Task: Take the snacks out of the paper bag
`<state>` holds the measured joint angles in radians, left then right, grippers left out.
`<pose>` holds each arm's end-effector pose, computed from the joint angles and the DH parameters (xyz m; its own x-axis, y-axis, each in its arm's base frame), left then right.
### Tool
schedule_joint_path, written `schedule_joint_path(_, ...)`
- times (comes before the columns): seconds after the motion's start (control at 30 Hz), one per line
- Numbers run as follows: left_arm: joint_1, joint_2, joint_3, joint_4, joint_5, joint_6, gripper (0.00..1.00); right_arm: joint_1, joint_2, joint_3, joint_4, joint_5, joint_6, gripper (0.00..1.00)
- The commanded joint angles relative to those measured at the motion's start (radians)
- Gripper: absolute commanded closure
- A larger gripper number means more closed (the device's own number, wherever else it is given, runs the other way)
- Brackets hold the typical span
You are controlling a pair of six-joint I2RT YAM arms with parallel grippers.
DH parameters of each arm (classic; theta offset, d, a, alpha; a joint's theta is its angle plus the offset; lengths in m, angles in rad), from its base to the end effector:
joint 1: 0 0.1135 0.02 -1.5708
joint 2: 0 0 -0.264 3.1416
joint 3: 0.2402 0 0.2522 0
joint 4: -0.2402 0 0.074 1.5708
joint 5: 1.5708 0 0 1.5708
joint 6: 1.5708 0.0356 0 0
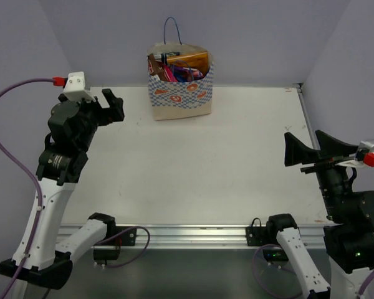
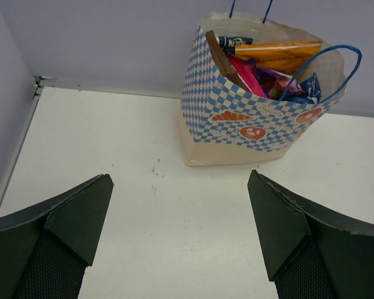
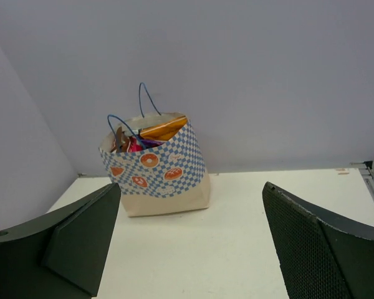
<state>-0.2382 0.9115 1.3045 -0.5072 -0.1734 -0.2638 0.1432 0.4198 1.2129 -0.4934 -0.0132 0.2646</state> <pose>0.1666 -0.0341 0.4590 -0.1241 -0.2342 -0.9642 0.0347 0.9701 -0.2401 0.0126 0.0023 0.4701 0.2415 0.2990 -0.9232 -0.2262 0.9425 0.2461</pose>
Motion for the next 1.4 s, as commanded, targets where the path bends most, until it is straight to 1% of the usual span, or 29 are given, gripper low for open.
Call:
schedule_joint_path(0.0,-0.006,0.062,0.059,0.009,0.029,-0.032,0.0,0.001,0.034,-0.033,-0.005,-0.048,0.028,0.01)
schedule_joint_path(0.1,-0.006,0.151,0.117,0.012,0.029,-0.034,0.0,0.002,0.056,-0.052,-0.014,-0.092,0.041,0.01)
schedule_joint_path(0.2,-0.006,0.268,0.201,0.024,0.032,-0.058,0.0,0.002,0.098,-0.07,-0.014,-0.2,0.038,0.01)
schedule_joint_path(0.3,-0.006,0.397,0.271,0.065,0.046,-0.08,0.0,0.002,0.132,-0.088,-0.016,-0.212,0.076,0.01)
schedule_joint_path(0.33,-0.006,0.433,0.32,0.074,0.043,-0.092,0.0,0.002,0.14,-0.095,-0.014,-0.215,0.079,0.01)
schedule_joint_path(0.37,-0.006,0.504,0.347,0.084,0.04,-0.098,0.0,0.002,0.145,-0.113,-0.008,-0.218,0.079,0.01)
schedule_joint_path(0.43,-0.006,0.579,0.41,0.095,0.023,-0.109,0.0,0.002,0.163,-0.122,-0.008,-0.22,0.076,0.01)
schedule_joint_path(0.47,-0.006,0.657,0.483,0.095,0.017,-0.114,0.0,0.001,0.169,-0.127,-0.01,-0.225,0.074,0.01)
schedule_joint_path(0.53,-0.006,0.733,0.556,0.096,0.003,-0.124,0.0,0.002,0.188,-0.128,-0.013,-0.244,0.074,0.01)
schedule_joint_path(0.57,-0.006,0.806,0.62,0.098,-0.008,-0.13,0.0,0.002,0.191,-0.134,-0.011,-0.255,0.076,0.01)
schedule_joint_path(0.7,-0.006,0.983,0.777,0.082,-0.035,-0.14,0.07,0.002,0.198,-0.153,0.006,-0.291,0.074,0.01)
schedule_joint_path(0.77,-0.006,1.074,0.829,0.073,-0.051,-0.138,0.15,0.002,0.198,-0.165,0.01,-0.295,0.073,0.01)
schedule_joint_path(0.8,-0.006,1.098,0.864,0.065,-0.06,-0.138,0.21,0.002,0.198,-0.167,0.01,-0.295,0.071,0.01)
schedule_joint_path(0.87,-0.006,1.154,0.884,0.064,-0.069,-0.127,0.3,0.002,0.198,-0.173,0.009,-0.298,0.068,0.01)
schedule_joint_path(0.9,-0.006,1.165,0.892,0.065,-0.071,-0.124,0.4,0.001,0.198,-0.176,0.01,-0.298,0.064,0.01)
schedule_joint_path(0.93,-0.006,1.184,0.894,0.064,-0.069,-0.121,0.44,0.002,0.198,-0.179,0.01,-0.297,0.062,0.01)
schedule_joint_path(0.97,-0.006,1.188,0.892,0.064,-0.064,-0.12,0.5,0.002,0.198,-0.182,0.015,-0.297,0.061,0.01)
schedule_joint_path(1.0,-0.006,1.19,0.891,0.062,-0.057,-0.123,0.61,0.002,0.2,-0.184,0.016,-0.297,0.059,0.01)
schedule_joint_path(1.07,-0.006,1.187,0.877,0.055,-0.038,-0.127,0.72,0.002,0.203,-0.187,0.021,-0.301,0.059,0.01)
schedule_joint_path(1.1,-0.006,1.182,0.871,0.053,-0.028,-0.13,0.83,0.001,0.208,-0.185,0.021,-0.303,0.059,0.01)
schedule_joint_path(1.2,-0.013,1.141,0.822,0.045,-0.002,-0.129,1.0,0.001,0.218,-0.179,0.024,-0.307,0.059,0.01)
schedule_joint_path(1.3,-0.018,1.077,0.76,0.018,0.046,-0.129,1.0,0.002,0.237,-0.17,0.032,-0.323,0.065,0.01)
schedule_joint_path(1.33,-0.024,1.031,0.739,0.009,0.058,-0.129,1.0,0.004,0.252,-0.159,0.032,-0.329,0.068,0.01)
schedule_joint_path(1.37,-0.027,1.003,0.684,0.0,0.072,-0.127,1.0,0.002,0.261,-0.151,0.03,-0.335,0.074,0.01)
